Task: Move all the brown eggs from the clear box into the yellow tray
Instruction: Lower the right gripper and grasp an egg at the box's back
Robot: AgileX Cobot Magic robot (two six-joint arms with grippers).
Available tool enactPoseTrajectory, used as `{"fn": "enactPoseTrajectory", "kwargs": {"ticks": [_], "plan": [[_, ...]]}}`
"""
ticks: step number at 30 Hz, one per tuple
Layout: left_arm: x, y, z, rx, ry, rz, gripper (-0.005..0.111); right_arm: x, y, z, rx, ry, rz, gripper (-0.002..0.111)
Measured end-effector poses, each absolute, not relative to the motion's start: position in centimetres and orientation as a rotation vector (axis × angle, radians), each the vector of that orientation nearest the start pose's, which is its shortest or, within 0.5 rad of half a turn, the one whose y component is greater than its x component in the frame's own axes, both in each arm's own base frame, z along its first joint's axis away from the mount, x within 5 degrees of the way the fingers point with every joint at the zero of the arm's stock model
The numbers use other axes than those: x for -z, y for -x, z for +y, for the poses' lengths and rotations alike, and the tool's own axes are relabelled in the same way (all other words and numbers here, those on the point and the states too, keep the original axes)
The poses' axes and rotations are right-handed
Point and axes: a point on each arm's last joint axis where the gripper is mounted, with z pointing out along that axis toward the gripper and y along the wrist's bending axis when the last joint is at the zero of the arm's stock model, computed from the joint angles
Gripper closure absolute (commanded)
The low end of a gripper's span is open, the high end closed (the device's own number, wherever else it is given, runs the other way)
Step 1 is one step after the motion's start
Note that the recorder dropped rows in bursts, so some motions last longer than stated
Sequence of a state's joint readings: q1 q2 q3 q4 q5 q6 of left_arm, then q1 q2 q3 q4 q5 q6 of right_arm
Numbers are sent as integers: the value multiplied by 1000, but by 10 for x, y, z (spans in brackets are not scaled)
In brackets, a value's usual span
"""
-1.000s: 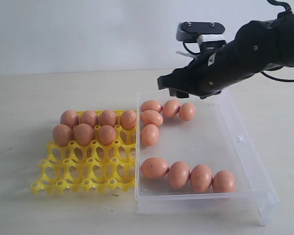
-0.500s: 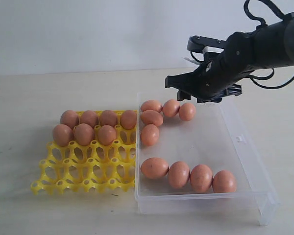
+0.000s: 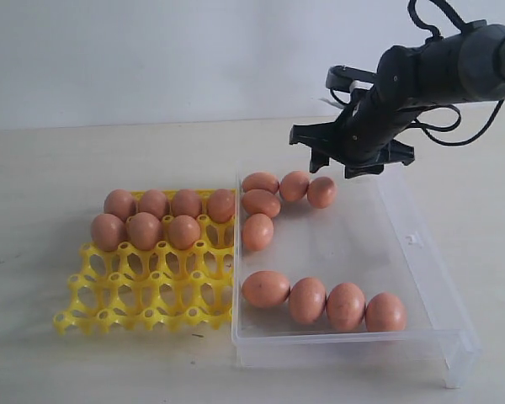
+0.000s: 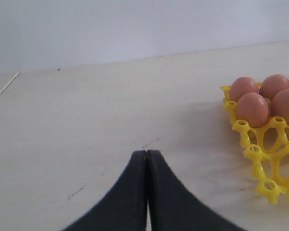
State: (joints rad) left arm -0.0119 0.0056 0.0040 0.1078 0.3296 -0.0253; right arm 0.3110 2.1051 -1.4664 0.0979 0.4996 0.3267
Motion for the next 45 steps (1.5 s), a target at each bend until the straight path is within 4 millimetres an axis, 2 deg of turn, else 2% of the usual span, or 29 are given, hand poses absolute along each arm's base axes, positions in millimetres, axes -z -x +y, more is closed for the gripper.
{"fn": "enactPoseTrajectory", "kwargs": {"ticks": [14, 31, 37, 41, 43, 45], "plan": [[-182, -54, 3, -77, -56, 1821, 107, -127, -425, 142, -324, -177, 2723, 53], [-182, -54, 3, -77, -56, 1821, 107, -124, -431, 143, -330, -158, 2668, 54], [-182, -54, 3, -77, -56, 1821, 107, -124, -431, 143, -327, -144, 2670, 71], [-182, -54, 3, -77, -56, 1821, 107, -122, -432, 143, -328, -113, 2675, 93], [-182, -54, 3, -77, -56, 1821, 107, -120, -432, 144, -326, -91, 2679, 107], [-182, -54, 3, -77, -56, 1821, 107, -120, -432, 144, -325, -67, 2679, 108]]}}
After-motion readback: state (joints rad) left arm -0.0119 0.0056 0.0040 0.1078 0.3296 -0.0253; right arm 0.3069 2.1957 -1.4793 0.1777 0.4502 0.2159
